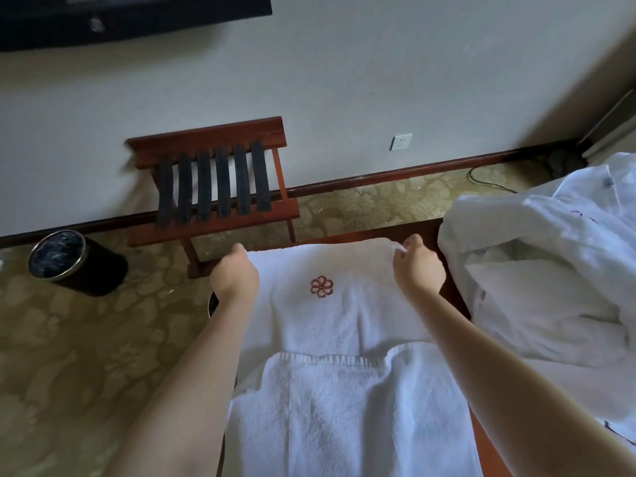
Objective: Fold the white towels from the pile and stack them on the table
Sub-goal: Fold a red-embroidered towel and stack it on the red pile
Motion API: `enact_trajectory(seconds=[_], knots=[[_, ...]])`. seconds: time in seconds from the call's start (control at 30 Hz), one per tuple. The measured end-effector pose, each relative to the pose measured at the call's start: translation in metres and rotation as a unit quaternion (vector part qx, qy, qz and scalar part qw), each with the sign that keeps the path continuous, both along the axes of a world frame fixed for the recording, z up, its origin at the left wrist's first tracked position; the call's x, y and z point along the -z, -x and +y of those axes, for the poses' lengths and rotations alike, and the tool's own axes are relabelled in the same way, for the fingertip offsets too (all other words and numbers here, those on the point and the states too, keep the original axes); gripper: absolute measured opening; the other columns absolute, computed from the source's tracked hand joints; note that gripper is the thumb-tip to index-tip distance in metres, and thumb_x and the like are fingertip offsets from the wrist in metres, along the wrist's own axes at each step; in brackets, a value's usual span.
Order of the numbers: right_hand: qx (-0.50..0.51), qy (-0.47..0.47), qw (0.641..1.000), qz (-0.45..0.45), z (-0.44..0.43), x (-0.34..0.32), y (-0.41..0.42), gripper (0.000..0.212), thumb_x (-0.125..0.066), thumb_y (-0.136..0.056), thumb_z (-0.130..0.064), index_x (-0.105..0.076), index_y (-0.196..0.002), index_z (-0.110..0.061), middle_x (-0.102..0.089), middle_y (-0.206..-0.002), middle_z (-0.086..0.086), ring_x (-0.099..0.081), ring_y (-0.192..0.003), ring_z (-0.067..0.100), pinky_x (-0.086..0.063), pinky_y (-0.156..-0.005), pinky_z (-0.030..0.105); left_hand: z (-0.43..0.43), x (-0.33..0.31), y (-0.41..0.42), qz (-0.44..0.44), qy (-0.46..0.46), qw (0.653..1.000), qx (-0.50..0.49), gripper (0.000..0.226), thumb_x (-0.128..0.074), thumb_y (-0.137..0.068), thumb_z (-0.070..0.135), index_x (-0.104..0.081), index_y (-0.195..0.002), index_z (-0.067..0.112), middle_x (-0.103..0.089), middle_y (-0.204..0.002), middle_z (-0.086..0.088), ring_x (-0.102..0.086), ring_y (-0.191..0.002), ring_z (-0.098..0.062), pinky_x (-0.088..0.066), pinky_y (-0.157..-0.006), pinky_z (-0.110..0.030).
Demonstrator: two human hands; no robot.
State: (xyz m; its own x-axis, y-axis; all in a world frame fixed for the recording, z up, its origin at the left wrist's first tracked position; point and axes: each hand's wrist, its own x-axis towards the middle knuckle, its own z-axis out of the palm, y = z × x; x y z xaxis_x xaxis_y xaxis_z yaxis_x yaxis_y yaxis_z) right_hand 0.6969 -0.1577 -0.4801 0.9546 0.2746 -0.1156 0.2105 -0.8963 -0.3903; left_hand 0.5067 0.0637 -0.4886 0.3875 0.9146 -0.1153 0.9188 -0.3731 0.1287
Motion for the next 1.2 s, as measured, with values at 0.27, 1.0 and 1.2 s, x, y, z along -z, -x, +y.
enact_trajectory(seconds=[0.27,1.0,1.2], knots=[[-0.071,-0.072,0.993,-0.056,-0.022,0.03,0.048,0.037,-0.054,-0.087,-0.014,-0.051,-0.124,-0.01,-0.055,-0.119,0.012,-0.051,-0.109,0.034,-0.044,-0.082,0.044,-0.047,0.025,-0.006,-0.009,0.111,0.976,0.189,0.052,-0.052,-0.093,0.032,-0.039,-0.14,0.016,-0.036,-0.147,-0.008,-0.032,-0.133,-0.028,-0.036,-0.1,-0.04],[-0.246,0.189,0.945,0.105,0.013,0.065,-0.04,0.066,-0.023,-0.097,-0.06,0.007,-0.151,-0.038,0.021,-0.159,0.003,0.019,-0.145,0.029,0.002,-0.115,0.057,-0.063,0.063,-0.016,0.108,0.197,0.959,0.173,0.107,-0.031,-0.064,0.093,0.016,-0.146,0.044,0.038,-0.151,0.008,0.038,-0.136,-0.029,0.012,-0.106,-0.066],[-0.239,0.195,0.948,0.074,0.024,0.059,-0.035,0.061,-0.025,-0.1,-0.046,0.001,-0.153,-0.031,0.01,-0.161,0.006,0.012,-0.147,0.026,-0.001,-0.116,0.056,-0.063,0.053,-0.019,0.111,0.204,0.957,0.172,0.102,-0.041,-0.073,0.083,0.008,-0.15,0.038,0.028,-0.155,0.003,0.029,-0.141,-0.032,0.006,-0.109,-0.064]])
